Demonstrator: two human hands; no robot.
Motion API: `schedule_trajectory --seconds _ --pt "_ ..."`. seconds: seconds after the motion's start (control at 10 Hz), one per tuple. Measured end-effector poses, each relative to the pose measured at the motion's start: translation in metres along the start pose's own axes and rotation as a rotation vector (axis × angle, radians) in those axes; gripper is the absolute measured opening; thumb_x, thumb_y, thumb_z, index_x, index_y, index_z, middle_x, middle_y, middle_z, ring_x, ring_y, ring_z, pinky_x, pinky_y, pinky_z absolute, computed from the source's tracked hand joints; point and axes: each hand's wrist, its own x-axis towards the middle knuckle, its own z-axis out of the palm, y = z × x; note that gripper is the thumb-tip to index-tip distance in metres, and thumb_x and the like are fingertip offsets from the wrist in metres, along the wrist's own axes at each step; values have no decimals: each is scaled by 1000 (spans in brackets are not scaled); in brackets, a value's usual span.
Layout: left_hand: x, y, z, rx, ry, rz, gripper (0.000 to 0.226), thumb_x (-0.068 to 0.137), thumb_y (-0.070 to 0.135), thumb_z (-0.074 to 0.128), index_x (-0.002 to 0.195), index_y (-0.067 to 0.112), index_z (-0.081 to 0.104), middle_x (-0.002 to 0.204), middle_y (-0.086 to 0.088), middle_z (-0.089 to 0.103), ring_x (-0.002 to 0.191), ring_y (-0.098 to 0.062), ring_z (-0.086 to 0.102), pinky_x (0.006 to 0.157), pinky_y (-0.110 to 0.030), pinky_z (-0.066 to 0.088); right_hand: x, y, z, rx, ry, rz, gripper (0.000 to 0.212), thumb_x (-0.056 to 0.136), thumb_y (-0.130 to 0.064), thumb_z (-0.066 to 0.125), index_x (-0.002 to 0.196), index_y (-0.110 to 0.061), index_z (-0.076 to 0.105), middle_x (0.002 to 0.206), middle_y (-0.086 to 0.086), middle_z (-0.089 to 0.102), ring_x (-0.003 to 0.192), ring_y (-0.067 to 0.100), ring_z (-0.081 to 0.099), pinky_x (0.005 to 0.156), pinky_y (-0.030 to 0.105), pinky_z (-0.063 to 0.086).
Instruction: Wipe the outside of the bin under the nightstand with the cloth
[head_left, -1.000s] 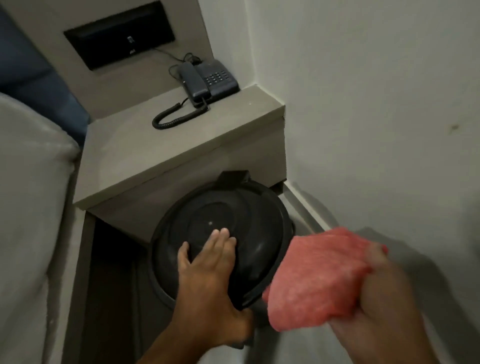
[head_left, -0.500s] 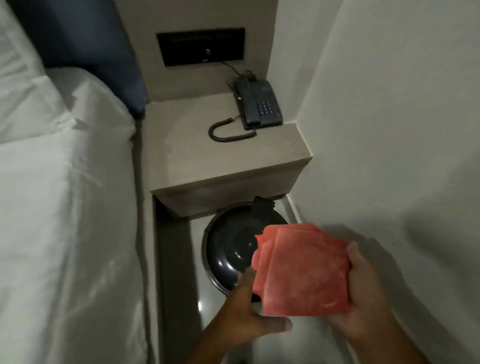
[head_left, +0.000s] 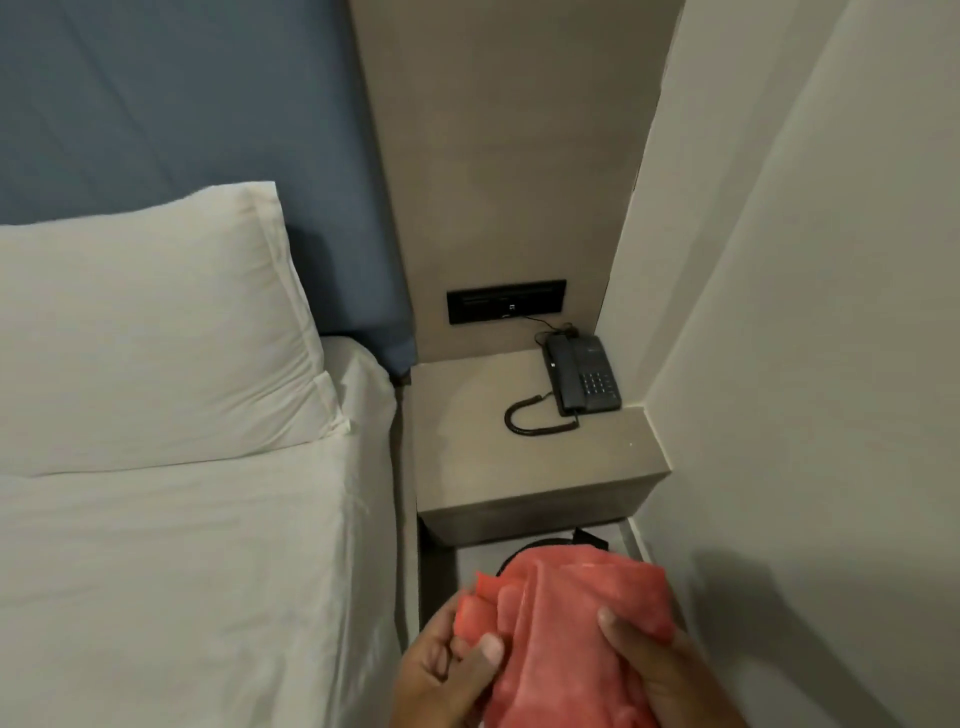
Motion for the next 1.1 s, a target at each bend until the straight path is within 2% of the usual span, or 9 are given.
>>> schedule_trajectory --seconds 0.1,0.2,0.4,0.5,0.6,0.7,0.8,0.9,1.1 --pt "25 3 1 220 -7 -54 65 49 39 98 101 6 76 94 -37 70 87 -47 71 81 -50 59 28 3 0 -237 117 1 27 66 -21 87 91 -14 79 89 7 82 86 20 75 75 28 55" --pt "65 -12 -1 290 98 -93 61 39 20 98 93 2 76 87 -32 74 77 -41 71 76 -50 58 68 6 0 -298 103 -8 31 74 -16 88 102 -9 78 90 11 81 89 30 75 80 37 56" --pt "155 -20 5 402 222 -26 58 77 5 80 115 44 60 112 5 72 100 -20 72 81 -47 62 171 -24 -12 -291 -227 228 68 69 -3 79 128 -19 50 120 12 68 104 35 71 74 49 64" --pt "194 -14 9 447 248 -5 60 83 8 76 115 52 53 121 10 61 106 -19 68 83 -44 62 216 -33 -5 -475 -140 147 65 74 14 68 118 -22 38 118 11 58 101 28 67 61 35 63" --pt "237 -13 6 484 276 -32 65 84 4 74 127 47 52 120 14 57 109 -17 64 87 -45 60 260 -26 11 -644 -47 33 37 81 13 64 95 -21 56 104 12 62 75 21 70 50 22 57" --pt "282 -20 -5 538 347 -44 68 85 0 72 144 23 47 124 8 57 118 -22 59 100 -51 52 307 -9 26 -714 -46 -12 31 85 5 66 99 -23 66 105 10 67 82 21 69 57 24 58" --pt "321 -30 -22 570 374 -18 55 84 -5 70 129 24 59 119 2 63 114 -26 61 95 -50 55 348 6 42 -749 -95 42 50 86 4 61 130 -20 61 113 4 63 95 20 67 73 32 63" --pt "352 -48 -44 582 354 -76 41 80 -13 65 99 24 63 103 -1 66 103 -31 67 71 -40 63 379 21 56 -718 -187 122 65 84 9 64 142 -15 50 103 -7 57 88 9 60 56 13 52" --pt "374 -68 -77 462 301 -232 50 78 -4 77 92 35 48 106 9 63 89 -6 63 55 -15 55 402 47 62 -738 -211 168 48 86 6 63 128 -18 56 96 -7 61 82 3 56 50 7 44"
